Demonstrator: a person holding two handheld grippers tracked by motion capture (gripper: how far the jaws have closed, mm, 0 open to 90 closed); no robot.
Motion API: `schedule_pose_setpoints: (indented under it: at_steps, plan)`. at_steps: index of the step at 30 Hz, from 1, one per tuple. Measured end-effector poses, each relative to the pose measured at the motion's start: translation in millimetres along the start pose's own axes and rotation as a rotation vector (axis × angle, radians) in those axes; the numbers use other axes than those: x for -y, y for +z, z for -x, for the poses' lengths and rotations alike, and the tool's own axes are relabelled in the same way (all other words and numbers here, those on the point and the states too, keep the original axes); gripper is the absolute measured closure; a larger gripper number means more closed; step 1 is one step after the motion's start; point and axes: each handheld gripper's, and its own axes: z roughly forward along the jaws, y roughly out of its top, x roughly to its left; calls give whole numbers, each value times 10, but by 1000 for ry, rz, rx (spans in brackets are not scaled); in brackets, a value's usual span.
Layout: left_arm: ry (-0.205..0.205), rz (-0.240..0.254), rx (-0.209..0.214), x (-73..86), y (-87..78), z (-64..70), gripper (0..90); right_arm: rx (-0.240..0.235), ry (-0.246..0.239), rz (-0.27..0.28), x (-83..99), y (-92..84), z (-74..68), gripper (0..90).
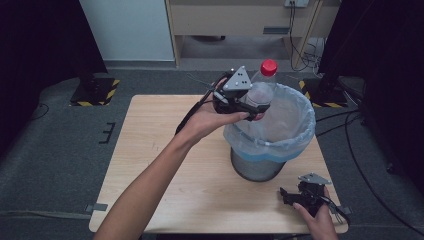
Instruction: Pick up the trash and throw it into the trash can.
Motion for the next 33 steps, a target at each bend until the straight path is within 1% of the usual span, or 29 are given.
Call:
schedule_pose_setpoints:
  at_steps: [2, 5, 6, 9, 13, 14, 17, 18, 24, 33]
  plan:
    - [-3, 2, 1, 8, 9, 1, 276, 0, 0, 0, 0, 0, 0, 3]
    - [-8, -10, 0, 44, 41, -5, 275, 0, -1, 0, 0, 0, 0, 3]
    - [-10, -20, 1, 71, 62, -15, 275, 0, -1, 0, 0, 0, 0, 3]
    - [-21, -21, 5, 96, 75, -16, 274, -1, -1, 0, 1, -1, -1, 3]
    - [-21, -33, 9, 134, 105, -23, 274, -1, -2, 0, 1, -1, 0, 3]
    - [-27, -35, 9, 150, 121, -27, 274, -1, -2, 0, 1, -1, 0, 3]
    - [-26, -43, 8, 163, 138, -36, 274, -1, -1, 0, 1, -1, 0, 3]
    - [-31, -47, 10, 171, 150, -37, 274, -1, -2, 0, 1, -1, 0, 3]
    - [-24, -58, 13, 183, 180, -32, 274, -1, -7, 1, 0, -1, 4, 3]
    - [-16, -89, 17, 228, 227, -32, 271, -2, -10, 2, 2, -1, 4, 3]
